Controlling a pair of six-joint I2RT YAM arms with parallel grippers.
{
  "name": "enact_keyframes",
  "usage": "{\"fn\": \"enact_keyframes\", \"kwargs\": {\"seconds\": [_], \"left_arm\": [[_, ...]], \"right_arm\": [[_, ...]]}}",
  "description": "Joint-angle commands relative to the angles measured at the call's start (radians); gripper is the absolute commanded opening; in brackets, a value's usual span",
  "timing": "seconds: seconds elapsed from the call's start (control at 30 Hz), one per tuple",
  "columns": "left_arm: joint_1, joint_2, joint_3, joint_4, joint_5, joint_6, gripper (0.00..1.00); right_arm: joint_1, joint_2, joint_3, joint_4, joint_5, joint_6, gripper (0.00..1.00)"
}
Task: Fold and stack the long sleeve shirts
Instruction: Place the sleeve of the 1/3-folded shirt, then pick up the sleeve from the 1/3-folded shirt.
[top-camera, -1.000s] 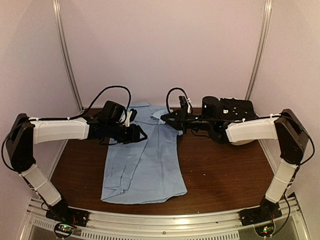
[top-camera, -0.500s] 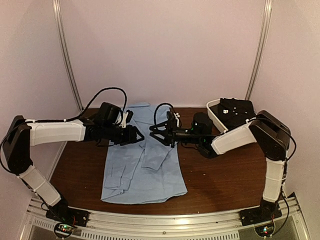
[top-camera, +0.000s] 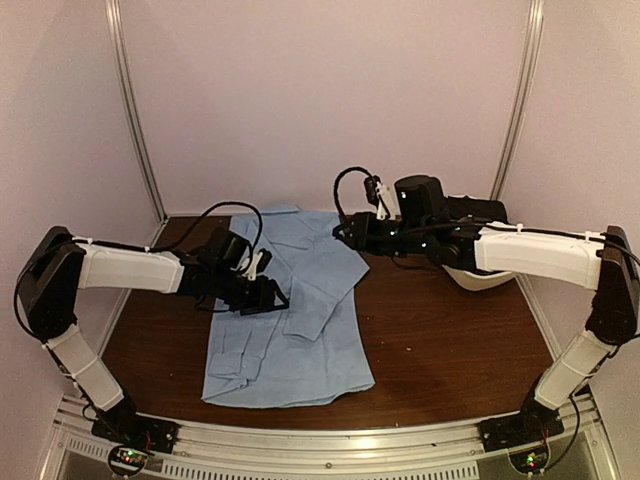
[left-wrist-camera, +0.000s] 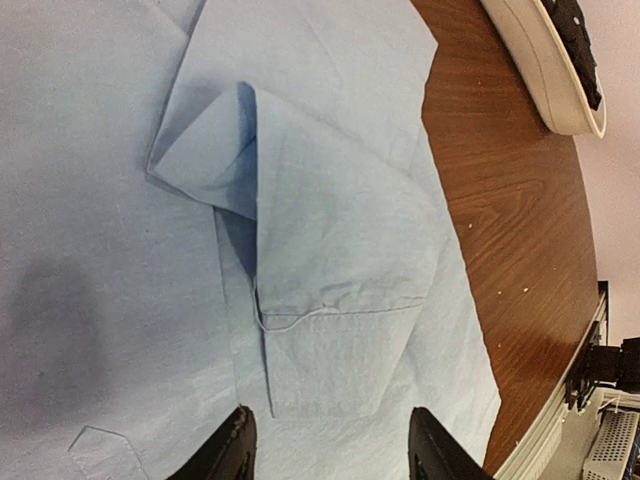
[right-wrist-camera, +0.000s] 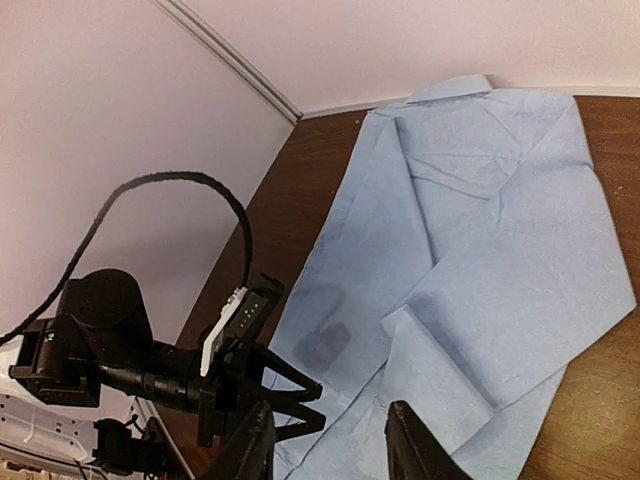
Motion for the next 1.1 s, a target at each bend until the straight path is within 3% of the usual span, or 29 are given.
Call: {"fn": "enact_keyframes", "kwargs": {"seconds": [0.0, 0.5, 0.63, 0.8, 1.07], "left_arm": [[-0.021, 0.068, 0.007, 0.036, 0.029, 0.012, 0.53], [-0.024, 0.336, 0.303, -0.035, -0.138, 0.070, 0.54], [-0.024, 0.377, 0.356, -0.066, -0.155, 0.080, 0.54], [-0.024, 0.380, 0.368, -0.075, -0.083, 0.080, 0.52], [-0.024, 0.278, 0.302, -0.078, 0.035, 0.063, 0.39]], "right_arm": [[-0.009, -0.074, 0.026, -0.236, 0.251, -0.223, 0.39], [-0.120, -0.315, -0.114, -0.267, 0.414, -0.321, 0.42], [-0.161, -0.381, -0.186, -0.228, 0.414, -0.325, 0.36], [-0.184, -0.427, -0.256, -0.193, 0.328, -0.359, 0.30], [-0.169, -0.327, -0.313, -0.219, 0.103, -0.287, 0.14]]}}
